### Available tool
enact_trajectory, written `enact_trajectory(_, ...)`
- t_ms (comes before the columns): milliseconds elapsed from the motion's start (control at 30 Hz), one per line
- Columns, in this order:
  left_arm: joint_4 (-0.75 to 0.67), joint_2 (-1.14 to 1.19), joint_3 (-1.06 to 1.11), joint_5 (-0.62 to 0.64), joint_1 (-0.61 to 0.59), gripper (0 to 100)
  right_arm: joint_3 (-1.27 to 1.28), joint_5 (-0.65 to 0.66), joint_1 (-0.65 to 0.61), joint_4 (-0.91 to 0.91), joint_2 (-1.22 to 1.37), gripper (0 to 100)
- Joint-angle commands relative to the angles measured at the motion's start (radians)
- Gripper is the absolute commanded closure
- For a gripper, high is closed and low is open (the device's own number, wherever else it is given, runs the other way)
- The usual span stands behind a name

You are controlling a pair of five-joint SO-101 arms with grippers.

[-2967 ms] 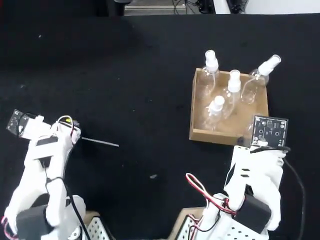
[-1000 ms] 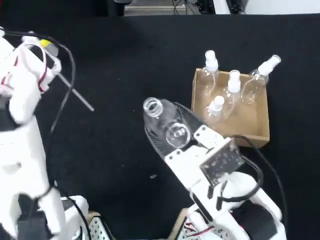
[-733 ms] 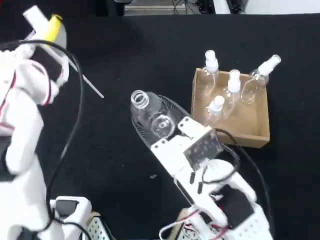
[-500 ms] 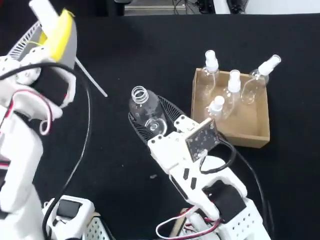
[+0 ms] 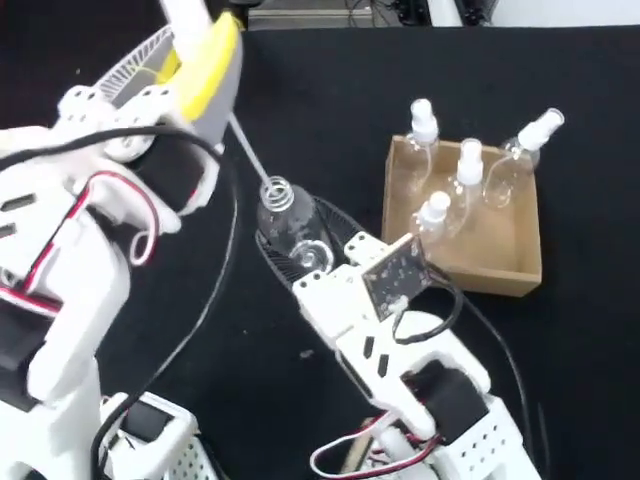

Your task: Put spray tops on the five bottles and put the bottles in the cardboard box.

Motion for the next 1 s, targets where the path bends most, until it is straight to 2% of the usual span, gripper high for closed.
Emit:
enact_trajectory(0,-0.021,0.015,-0.041,-0.011,0.013,97,-0.008,-0.008,-0.012,-0.026,0.001,98.8)
enact_trajectory(567,-0.029,0.008,0.073,-0.023,0.007,97,-0.012,-0.008,-0.012,-0.026,0.001,98.8)
enact_trajectory(800,-0.176,0.003,0.074,-0.137,0.013,97,-0.012,-0.008,-0.012,-0.026,0.001,98.8)
enact_trajectory(967,-0.095,0.006,0.076,-0.138,0.036,97,-0.012,-0.008,-0.012,-0.026,0.001,98.8)
